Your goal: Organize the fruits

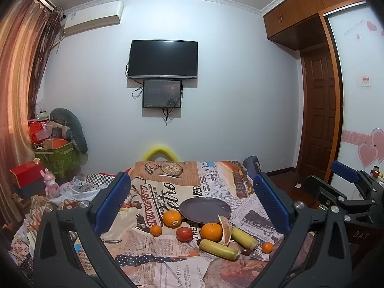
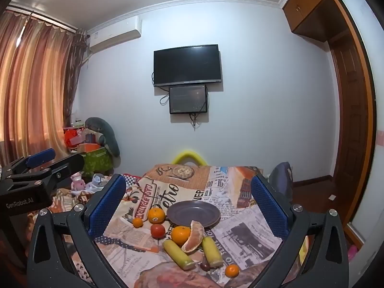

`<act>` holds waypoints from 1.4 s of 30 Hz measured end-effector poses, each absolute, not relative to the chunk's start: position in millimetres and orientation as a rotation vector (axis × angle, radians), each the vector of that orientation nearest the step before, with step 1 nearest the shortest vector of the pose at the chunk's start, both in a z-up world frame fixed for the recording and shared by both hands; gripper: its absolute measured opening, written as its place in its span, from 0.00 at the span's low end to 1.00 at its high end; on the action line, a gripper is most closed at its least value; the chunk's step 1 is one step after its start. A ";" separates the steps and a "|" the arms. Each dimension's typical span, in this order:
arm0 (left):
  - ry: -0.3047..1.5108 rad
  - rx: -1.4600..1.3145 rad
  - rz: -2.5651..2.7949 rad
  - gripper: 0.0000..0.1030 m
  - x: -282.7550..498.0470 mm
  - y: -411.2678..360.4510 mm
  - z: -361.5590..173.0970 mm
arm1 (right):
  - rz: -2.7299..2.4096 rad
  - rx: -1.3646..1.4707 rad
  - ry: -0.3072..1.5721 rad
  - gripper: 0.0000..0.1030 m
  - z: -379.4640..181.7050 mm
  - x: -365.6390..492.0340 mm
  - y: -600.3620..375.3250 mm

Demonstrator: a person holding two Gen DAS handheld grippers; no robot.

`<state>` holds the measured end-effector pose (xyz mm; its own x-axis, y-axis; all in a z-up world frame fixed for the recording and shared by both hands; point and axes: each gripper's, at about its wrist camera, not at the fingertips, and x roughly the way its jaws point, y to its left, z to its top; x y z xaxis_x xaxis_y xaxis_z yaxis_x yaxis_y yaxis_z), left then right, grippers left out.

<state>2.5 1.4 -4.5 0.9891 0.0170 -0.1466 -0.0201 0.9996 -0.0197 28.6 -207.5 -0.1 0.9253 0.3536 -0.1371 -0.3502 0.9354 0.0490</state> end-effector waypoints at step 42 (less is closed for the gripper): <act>0.155 -0.022 0.012 1.00 4.6 3.0 -7.4 | 0.350 0.042 0.155 1.00 -2.2 30.5 -212.2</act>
<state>4.6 3.0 -7.4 0.9879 0.0100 -0.1548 -0.0135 0.9997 -0.0214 30.5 -212.2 -2.2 0.9275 0.3451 -0.1439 -0.3386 0.9384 0.0683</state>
